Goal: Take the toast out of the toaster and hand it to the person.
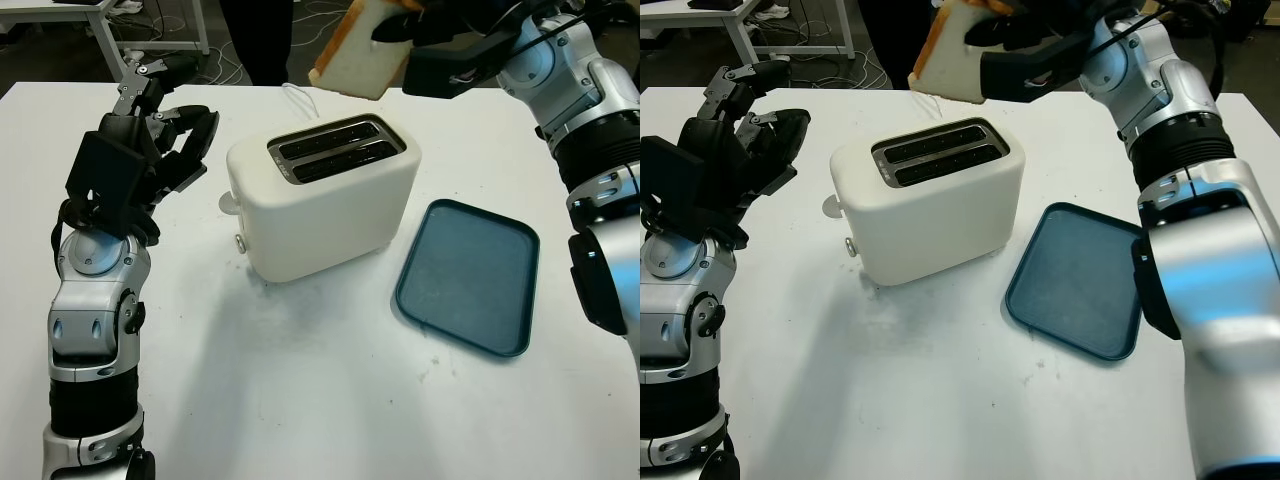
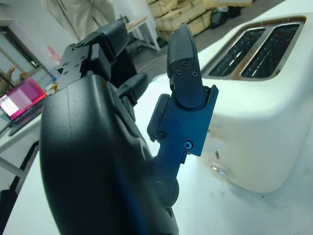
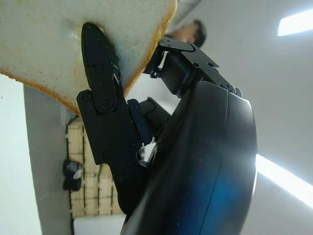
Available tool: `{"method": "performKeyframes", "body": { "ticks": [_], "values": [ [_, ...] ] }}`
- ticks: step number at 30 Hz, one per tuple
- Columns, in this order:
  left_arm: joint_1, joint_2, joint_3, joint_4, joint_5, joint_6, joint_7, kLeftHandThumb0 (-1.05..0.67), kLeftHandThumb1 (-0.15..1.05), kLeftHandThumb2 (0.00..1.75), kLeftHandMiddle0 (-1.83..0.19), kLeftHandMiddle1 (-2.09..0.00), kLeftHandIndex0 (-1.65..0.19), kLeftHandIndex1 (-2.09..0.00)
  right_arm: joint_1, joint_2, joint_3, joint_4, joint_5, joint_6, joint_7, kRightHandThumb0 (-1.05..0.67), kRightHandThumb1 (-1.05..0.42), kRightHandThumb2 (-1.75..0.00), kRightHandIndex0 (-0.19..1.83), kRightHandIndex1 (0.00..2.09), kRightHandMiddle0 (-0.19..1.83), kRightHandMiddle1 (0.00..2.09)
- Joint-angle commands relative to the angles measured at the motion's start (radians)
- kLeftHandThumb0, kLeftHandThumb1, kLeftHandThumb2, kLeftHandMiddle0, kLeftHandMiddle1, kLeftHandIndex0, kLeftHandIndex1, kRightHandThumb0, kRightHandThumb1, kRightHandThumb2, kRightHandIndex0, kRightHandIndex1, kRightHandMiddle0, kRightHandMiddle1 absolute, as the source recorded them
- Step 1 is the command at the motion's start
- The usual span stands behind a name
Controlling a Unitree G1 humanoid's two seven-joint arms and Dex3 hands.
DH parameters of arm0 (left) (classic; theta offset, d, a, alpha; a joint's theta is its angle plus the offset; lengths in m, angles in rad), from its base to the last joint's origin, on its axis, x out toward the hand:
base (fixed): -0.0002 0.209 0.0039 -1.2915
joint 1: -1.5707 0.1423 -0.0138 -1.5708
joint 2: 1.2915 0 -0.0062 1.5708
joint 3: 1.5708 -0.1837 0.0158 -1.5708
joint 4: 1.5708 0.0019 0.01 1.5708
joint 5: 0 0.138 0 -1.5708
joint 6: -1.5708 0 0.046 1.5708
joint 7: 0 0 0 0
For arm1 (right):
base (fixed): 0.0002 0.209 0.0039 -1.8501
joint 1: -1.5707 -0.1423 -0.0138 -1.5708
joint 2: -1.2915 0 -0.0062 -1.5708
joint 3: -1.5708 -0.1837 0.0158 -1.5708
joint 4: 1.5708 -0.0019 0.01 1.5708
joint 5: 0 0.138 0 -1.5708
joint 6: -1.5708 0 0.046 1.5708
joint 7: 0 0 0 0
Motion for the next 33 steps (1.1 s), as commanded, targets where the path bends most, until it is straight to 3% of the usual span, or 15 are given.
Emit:
{"method": "performKeyframes", "body": {
  "ticks": [1, 4, 8, 11, 12, 13, 18, 19, 22, 25, 27, 28, 29, 31, 33],
  "values": [
    [0.001, 0.004, 0.001, -0.005, 0.004, -0.010, 0.004, -0.45, 0.80, 0.53, 0.00, -1.05, -0.02, -0.89, -0.038, -0.013, -0.009, 0.028, 0.015, 0.037, -0.026, -0.48, -0.92, -0.43, 1.07, 1.75, 0.81, 1.75],
    [0.003, 0.000, 0.003, -0.015, 0.003, 0.005, 0.012, -0.45, 0.79, 0.53, 0.00, -1.05, -0.02, -0.89, -0.051, -0.016, -0.004, 0.077, 0.007, 0.107, -0.051, -0.45, -0.92, -0.41, 1.07, 1.75, 0.69, 1.71],
    [0.006, 0.002, 0.003, -0.011, 0.004, -0.003, 0.011, -0.45, 0.80, 0.53, 0.00, -1.05, -0.03, -0.88, -0.064, -0.020, 0.010, 0.142, -0.005, 0.225, -0.089, -0.48, -0.92, -0.46, 1.04, 1.75, 0.77, 1.74],
    [0.007, 0.003, 0.006, -0.010, 0.001, -0.006, 0.008, -0.44, 0.80, 0.53, 0.00, -1.05, -0.03, -0.87, -0.056, -0.018, -0.019, 0.180, 0.030, 0.270, -0.114, -0.45, -0.92, -0.42, 0.98, 1.75, 0.72, 1.75],
    [0.008, 0.004, 0.007, -0.010, -0.001, -0.006, 0.007, -0.44, 0.80, 0.53, 0.00, -1.04, -0.03, -0.87, -0.053, -0.017, -0.035, 0.191, 0.047, 0.291, -0.111, -0.46, -0.92, -0.42, 0.75, 1.73, 0.41, 1.56],
    [0.008, 0.003, 0.007, -0.010, -0.001, -0.005, 0.008, -0.44, 0.80, 0.54, 0.00, -1.04, -0.02, -0.87, -0.049, -0.016, -0.049, 0.202, 0.062, 0.315, -0.109, -0.45, -0.92, -0.43, 0.67, 1.74, 0.33, 1.52],
    [0.007, 0.004, 0.006, -0.010, 0.001, -0.001, 0.008, -0.44, 0.80, 0.54, 0.00, -1.04, -0.03, -0.87, -0.020, -0.017, -0.126, 0.234, 0.152, 0.389, -0.098, -0.38, -0.92, -0.37, 0.73, 1.75, 0.38, 1.58],
    [0.006, 0.004, 0.008, -0.008, -0.004, -0.001, 0.005, -0.44, 0.79, 0.54, 0.00, -1.05, -0.03, -0.87, -0.012, -0.017, -0.134, 0.239, 0.163, 0.403, -0.096, -0.35, -0.92, -0.36, 0.79, 1.75, 0.48, 1.68],
    [0.004, 0.003, 0.012, -0.006, -0.013, 0.004, 0.002, -0.45, 0.78, 0.54, 0.00, -1.05, -0.02, -0.87, 0.019, -0.014, -0.126, 0.248, 0.159, 0.430, -0.114, -0.32, -0.92, -0.34, 0.84, 1.75, 0.60, 1.73],
    [0.003, 0.003, 0.008, 0.000, -0.008, -0.006, 0.001, -0.45, 0.79, 0.54, 0.00, -1.05, -0.02, -0.87, 0.050, 0.006, -0.131, 0.250, 0.167, 0.439, -0.125, -0.31, -0.92, -0.31, 0.83, 1.75, 0.59, 1.70],
    [0.003, 0.000, 0.005, -0.003, -0.005, -0.002, 0.006, -0.44, 0.79, 0.54, 0.00, -1.05, -0.02, -0.88, 0.065, 0.028, -0.118, 0.252, 0.156, 0.454, -0.134, -0.32, -0.92, -0.30, 0.74, 1.64, 0.73, 1.21],
    [0.003, -0.001, 0.004, -0.005, -0.003, 0.000, 0.009, -0.44, 0.79, 0.54, 0.00, -1.05, -0.02, -0.88, 0.072, 0.038, -0.110, 0.253, 0.149, 0.459, -0.138, -0.33, -0.92, -0.30, 0.67, 1.67, 0.75, 1.14],
    [0.003, -0.002, 0.004, -0.005, -0.004, 0.001, 0.010, -0.44, 0.78, 0.54, 0.00, -1.05, -0.02, -0.88, 0.079, 0.047, -0.107, 0.254, 0.148, 0.455, -0.143, -0.31, -0.92, -0.29, 0.61, 1.71, 0.68, 1.21],
    [0.003, -0.004, 0.005, -0.005, -0.006, 0.002, 0.010, -0.44, 0.78, 0.55, 0.00, -1.05, -0.02, -0.88, 0.088, 0.056, -0.098, 0.254, 0.145, 0.443, -0.135, -0.28, -0.92, -0.28, 0.71, 1.74, 0.56, 1.59],
    [0.005, -0.004, 0.007, -0.005, -0.007, -0.001, 0.009, -0.44, 0.77, 0.55, 0.00, -1.05, -0.02, -0.88, 0.086, 0.063, -0.086, 0.257, 0.142, 0.453, -0.110, -0.27, -0.92, -0.28, 0.74, 1.74, 0.50, 1.71]
  ]
}}
